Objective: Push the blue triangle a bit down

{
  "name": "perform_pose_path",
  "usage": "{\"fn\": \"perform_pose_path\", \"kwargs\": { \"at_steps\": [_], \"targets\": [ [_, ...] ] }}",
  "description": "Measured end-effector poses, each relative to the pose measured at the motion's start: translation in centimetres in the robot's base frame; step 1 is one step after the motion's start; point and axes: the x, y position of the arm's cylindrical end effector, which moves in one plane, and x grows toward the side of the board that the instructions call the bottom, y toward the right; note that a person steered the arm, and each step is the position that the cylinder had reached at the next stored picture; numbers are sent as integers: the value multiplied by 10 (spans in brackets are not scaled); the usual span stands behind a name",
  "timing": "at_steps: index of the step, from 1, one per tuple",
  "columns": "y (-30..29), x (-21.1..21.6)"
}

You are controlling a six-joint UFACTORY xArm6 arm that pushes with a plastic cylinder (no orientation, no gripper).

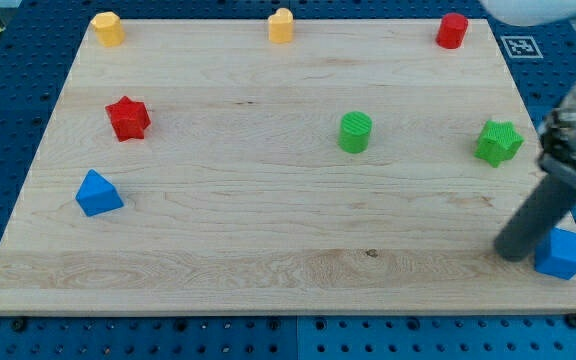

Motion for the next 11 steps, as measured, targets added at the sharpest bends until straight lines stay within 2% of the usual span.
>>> {"fn": "perform_pose_path", "kwargs": {
  "at_steps": [2,3,5,8,11],
  "targets": [
    [-140,-47],
    [-159,-76],
    [-170,-76],
    [-357,-89],
    [-409,-91]
  ]
}}
